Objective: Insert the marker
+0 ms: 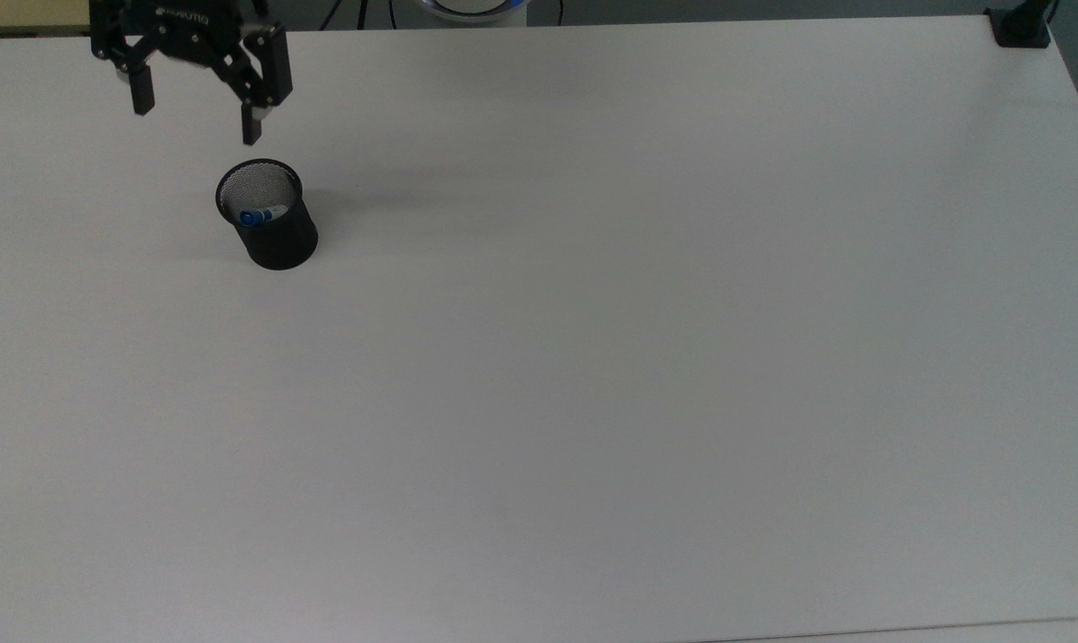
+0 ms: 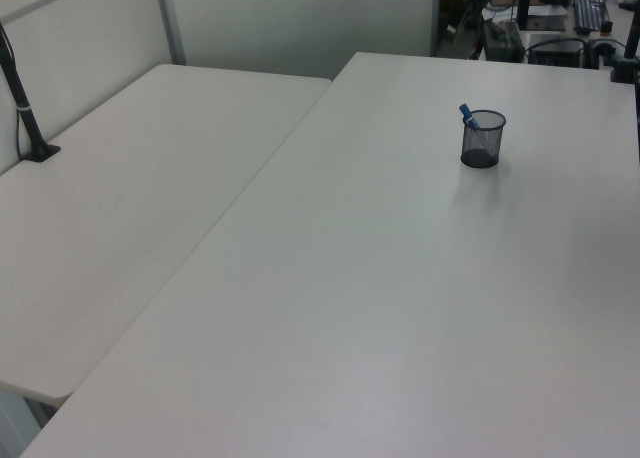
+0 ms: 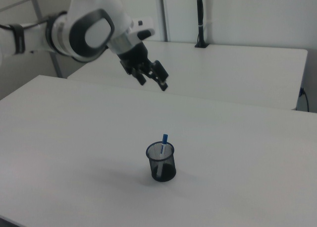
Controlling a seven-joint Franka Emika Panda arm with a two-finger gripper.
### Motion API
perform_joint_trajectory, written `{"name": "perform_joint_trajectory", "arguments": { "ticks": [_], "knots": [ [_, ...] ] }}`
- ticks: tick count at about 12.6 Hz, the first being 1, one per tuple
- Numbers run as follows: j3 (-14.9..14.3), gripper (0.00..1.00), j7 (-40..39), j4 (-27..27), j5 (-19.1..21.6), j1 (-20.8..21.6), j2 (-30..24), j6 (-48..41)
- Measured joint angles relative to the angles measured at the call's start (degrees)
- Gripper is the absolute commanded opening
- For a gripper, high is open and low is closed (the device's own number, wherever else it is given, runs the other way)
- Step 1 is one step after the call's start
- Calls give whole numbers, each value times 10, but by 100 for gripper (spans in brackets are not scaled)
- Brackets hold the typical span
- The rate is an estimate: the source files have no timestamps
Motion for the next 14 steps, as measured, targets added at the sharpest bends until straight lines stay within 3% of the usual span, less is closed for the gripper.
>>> {"name": "perform_joint_trajectory", "arguments": {
  "ticks": [3,5,8,14],
  "knots": [
    [2,100,9,83,14,37,-1,-199],
    [3,100,11,109,30,54,-1,-280],
    [3,100,11,114,53,70,2,-299],
    [1,100,-22,115,54,76,23,-271]
  ]
}}
